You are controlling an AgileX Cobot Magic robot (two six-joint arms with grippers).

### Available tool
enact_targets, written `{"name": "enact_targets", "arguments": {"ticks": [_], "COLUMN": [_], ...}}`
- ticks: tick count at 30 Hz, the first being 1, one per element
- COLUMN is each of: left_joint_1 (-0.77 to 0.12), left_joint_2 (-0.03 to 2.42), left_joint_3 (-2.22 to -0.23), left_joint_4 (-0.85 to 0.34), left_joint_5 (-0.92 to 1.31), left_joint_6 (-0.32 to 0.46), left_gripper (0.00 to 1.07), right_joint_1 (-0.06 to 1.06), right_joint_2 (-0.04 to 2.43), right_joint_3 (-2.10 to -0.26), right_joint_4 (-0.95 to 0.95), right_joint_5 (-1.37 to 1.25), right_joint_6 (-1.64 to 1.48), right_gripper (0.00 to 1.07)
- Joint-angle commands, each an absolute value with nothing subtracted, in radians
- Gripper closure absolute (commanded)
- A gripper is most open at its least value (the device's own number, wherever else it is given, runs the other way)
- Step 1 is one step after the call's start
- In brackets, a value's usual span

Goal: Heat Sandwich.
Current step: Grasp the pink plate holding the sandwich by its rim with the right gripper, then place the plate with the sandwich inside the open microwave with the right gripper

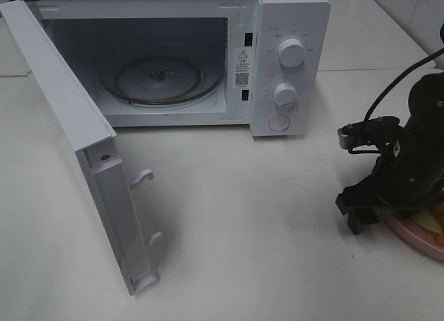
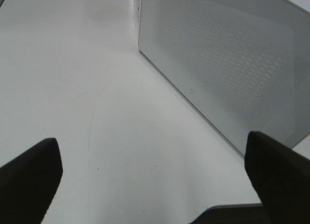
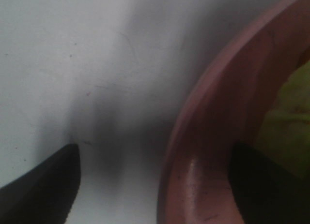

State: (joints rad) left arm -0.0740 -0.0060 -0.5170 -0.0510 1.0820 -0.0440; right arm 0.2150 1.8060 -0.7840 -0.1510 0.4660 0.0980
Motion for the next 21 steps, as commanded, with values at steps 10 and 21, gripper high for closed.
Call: {"name": "enact_targets", "arguments": {"ticks": [10, 21], "left_joint_1": [-0.076, -0.076], "left_joint_2": [-0.023, -0.023], "left_joint_3": [-0.515, -0.515], "left_joint_4": [-0.052, -0.052], "left_joint_5": [1.067, 1.067], "left_joint_6": [-0.041, -0.041], "left_gripper": [0.10, 0.10], "right_joint_1": [0.210, 0.220], "right_joint_2": [1.814, 1.803], "right_joint_3": [-0.783, -0.806], "right_joint_4": [-0.228, -0.264], "right_joint_5": [0.495, 0.565], "right_joint_6": [0.175, 0.178], "right_gripper": [1.07, 1.07]}}
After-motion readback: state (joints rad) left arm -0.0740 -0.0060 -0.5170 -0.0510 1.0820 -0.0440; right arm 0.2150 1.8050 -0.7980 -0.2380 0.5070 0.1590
